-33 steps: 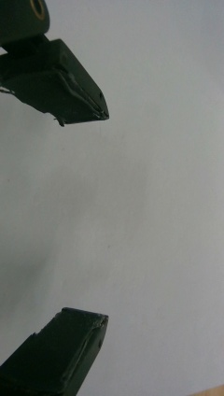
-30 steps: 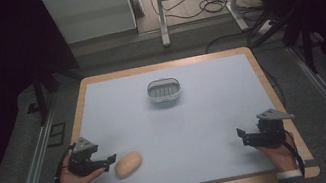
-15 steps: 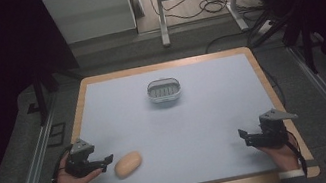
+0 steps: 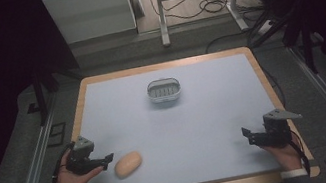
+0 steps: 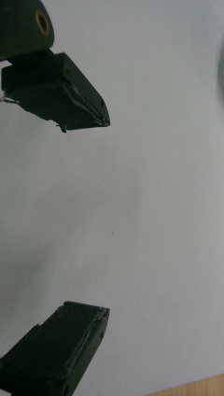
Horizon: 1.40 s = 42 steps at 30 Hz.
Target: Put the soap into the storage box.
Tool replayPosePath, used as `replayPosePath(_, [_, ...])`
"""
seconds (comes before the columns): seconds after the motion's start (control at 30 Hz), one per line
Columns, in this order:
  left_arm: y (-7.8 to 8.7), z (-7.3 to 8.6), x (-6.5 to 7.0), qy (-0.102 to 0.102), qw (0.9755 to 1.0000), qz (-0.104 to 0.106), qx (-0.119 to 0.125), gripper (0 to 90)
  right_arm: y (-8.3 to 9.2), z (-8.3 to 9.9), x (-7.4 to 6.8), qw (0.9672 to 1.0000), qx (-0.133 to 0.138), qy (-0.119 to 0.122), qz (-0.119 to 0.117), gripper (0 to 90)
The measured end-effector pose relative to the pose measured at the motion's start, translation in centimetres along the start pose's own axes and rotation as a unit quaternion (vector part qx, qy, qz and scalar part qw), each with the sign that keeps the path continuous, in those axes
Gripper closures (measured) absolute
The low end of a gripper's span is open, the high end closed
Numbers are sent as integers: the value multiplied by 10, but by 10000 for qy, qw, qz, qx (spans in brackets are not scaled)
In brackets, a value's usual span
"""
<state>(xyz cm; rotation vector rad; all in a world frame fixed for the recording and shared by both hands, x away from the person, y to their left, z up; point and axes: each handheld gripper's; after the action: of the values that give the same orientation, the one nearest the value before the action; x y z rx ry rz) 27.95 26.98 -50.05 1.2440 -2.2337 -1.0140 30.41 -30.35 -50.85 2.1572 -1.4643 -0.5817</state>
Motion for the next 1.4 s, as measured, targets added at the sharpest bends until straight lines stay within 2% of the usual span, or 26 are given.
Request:
replayPosePath(0.27, [2, -5, 1, -127, 9999, 67, -30, 165, 1, -2, 0, 10000, 55, 4, 60, 78])
replayPosePath(0.5, [8, -12, 4, -253, 9996, 61, -80, 160, -3, -3, -2, 10000, 32, 49, 7, 78])
replayPosePath(0.83, [15, -20, 9, -416, 9991, 103, -58, 158, 1, -2, -3, 10000, 65, 41, 5, 78])
replayPosePath(0.93, [16, -24, 11, -416, 9990, 180, -31, 153, 3, -1, -3, 10000, 55, 28, 20, 78])
replayPosePath(1.07, [19, -28, 17, -520, 9983, 272, -69, 156, 6, 0, -3, 10000, 65, 36, 37, 78])
replayPosePath(1.3, [17, -31, 25, -671, 9966, 415, -236, 166, 6, 1, -5, 10000, 64, 27, 32, 78])
replayPosePath(1.4, [13, -32, 28, -704, 9952, 548, -412, 179, 5, 1, -6, 10000, 36, 49, 21, 78])
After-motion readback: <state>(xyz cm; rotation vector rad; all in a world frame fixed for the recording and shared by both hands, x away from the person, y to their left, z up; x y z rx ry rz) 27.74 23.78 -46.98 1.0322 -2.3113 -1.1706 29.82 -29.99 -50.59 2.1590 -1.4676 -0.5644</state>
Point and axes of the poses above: each handheld gripper's, and its own axes: y roughly backward along the jaws, z roughly out of its underside, x roughly to its right, and after that the axes turned 4 degrees about -y, right-handed
